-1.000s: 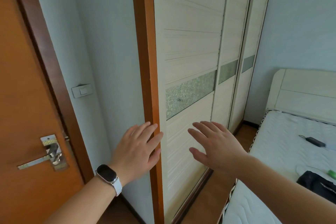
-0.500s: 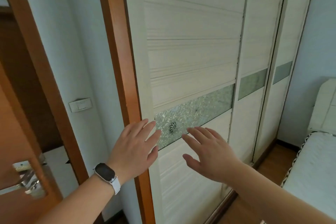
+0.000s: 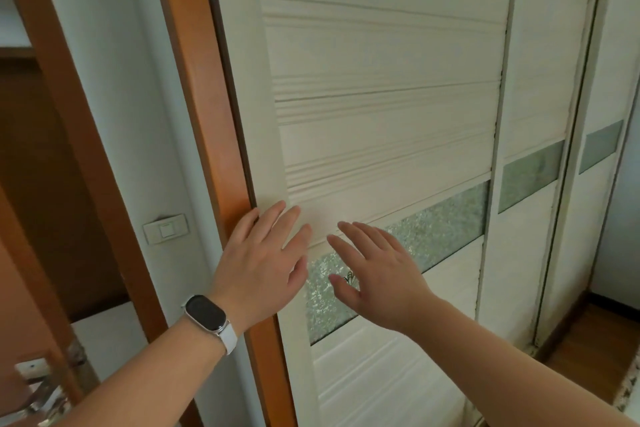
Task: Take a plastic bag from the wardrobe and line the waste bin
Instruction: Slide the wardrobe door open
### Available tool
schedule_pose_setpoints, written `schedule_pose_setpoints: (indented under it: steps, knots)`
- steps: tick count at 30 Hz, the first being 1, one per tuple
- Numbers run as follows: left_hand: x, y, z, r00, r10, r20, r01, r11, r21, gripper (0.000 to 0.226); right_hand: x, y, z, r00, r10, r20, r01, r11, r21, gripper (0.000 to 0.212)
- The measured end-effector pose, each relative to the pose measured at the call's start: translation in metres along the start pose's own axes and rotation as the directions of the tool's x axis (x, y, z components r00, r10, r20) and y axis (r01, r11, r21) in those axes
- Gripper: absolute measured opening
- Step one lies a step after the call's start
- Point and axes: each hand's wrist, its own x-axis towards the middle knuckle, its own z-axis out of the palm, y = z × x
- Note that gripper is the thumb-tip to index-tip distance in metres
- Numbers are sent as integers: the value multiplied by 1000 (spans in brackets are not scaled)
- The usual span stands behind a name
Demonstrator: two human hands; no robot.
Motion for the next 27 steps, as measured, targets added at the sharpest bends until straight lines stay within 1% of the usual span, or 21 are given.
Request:
schedule_pose_setpoints:
  steps: [4, 10, 13, 17, 23, 27]
  knots:
    - [7, -12, 18, 997, 32, -63, -32, 999, 1, 34, 26, 4, 23, 997, 33, -67, -33, 999, 1, 54]
    - [4, -20, 34, 997, 34, -64, -31, 999, 41, 38, 51, 11, 68, 980, -12, -197, 14, 1000, 7, 60]
    - [3, -20, 34, 997, 51, -49, -46, 993, 105, 41, 56, 7, 91, 963, -5, -270, 14, 999, 30, 59]
    - [2, -21, 34, 998, 58, -19, -54, 983, 176, 40, 60, 7, 111, 939, 30, -344, -32, 999, 1, 61]
    - [1, -20, 34, 999, 42, 22, -45, 977, 210, 41, 69, 15, 130, 899, 22, -438, -31, 999, -13, 62]
    - [7, -14, 32, 999, 9, 41, -17, 980, 198, 40, 72, 21, 139, 867, 23, -498, -27, 1000, 1, 63]
